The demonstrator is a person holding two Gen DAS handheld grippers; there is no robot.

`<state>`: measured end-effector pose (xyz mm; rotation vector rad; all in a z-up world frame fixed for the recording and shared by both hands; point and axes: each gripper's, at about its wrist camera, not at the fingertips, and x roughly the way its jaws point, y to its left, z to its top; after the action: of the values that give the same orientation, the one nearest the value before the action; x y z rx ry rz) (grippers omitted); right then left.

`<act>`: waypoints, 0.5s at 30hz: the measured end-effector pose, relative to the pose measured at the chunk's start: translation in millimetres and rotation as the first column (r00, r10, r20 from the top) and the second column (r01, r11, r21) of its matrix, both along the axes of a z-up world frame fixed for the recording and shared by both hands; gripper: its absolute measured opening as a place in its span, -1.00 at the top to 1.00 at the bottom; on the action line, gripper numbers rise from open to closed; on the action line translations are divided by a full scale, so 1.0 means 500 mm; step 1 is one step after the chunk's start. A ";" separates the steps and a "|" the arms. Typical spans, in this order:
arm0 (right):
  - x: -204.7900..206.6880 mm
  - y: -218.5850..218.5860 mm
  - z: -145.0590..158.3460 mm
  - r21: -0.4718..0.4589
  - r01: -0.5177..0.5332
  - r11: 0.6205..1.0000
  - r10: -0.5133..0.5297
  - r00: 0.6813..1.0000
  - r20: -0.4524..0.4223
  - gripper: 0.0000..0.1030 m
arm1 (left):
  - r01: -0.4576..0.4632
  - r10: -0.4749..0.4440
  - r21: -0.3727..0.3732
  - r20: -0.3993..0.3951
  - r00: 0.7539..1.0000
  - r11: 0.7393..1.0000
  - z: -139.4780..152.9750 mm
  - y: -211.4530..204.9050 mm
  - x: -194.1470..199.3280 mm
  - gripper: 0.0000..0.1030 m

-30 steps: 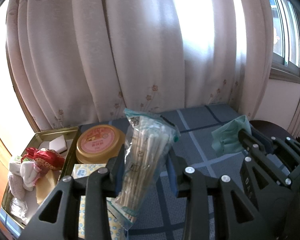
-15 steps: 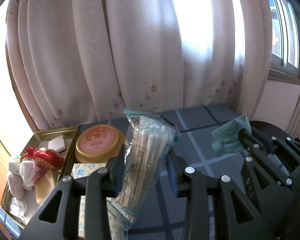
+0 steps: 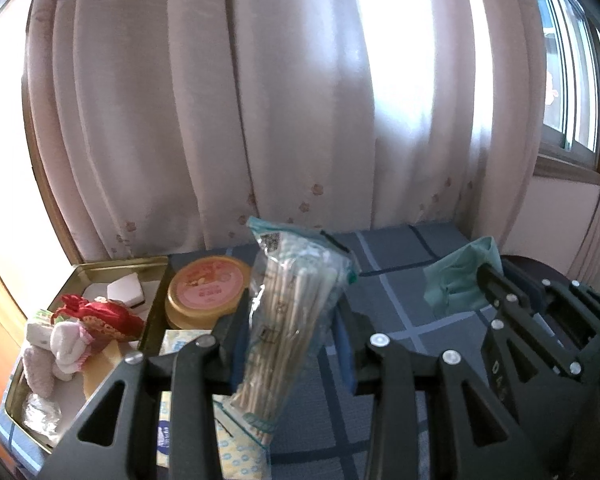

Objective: Organize soft objects

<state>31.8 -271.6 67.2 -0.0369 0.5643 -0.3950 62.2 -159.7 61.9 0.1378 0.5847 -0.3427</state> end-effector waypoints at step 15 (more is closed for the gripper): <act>-0.018 0.060 0.033 -0.031 -0.052 0.998 0.053 0.998 0.026 0.75 | -0.029 0.030 -0.040 0.029 0.999 0.999 0.029 0.075 -0.017 0.32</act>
<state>22.8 -241.6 83.6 -0.0754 0.5300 -0.3524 53.7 -122.1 76.6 0.0955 0.5501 -0.3234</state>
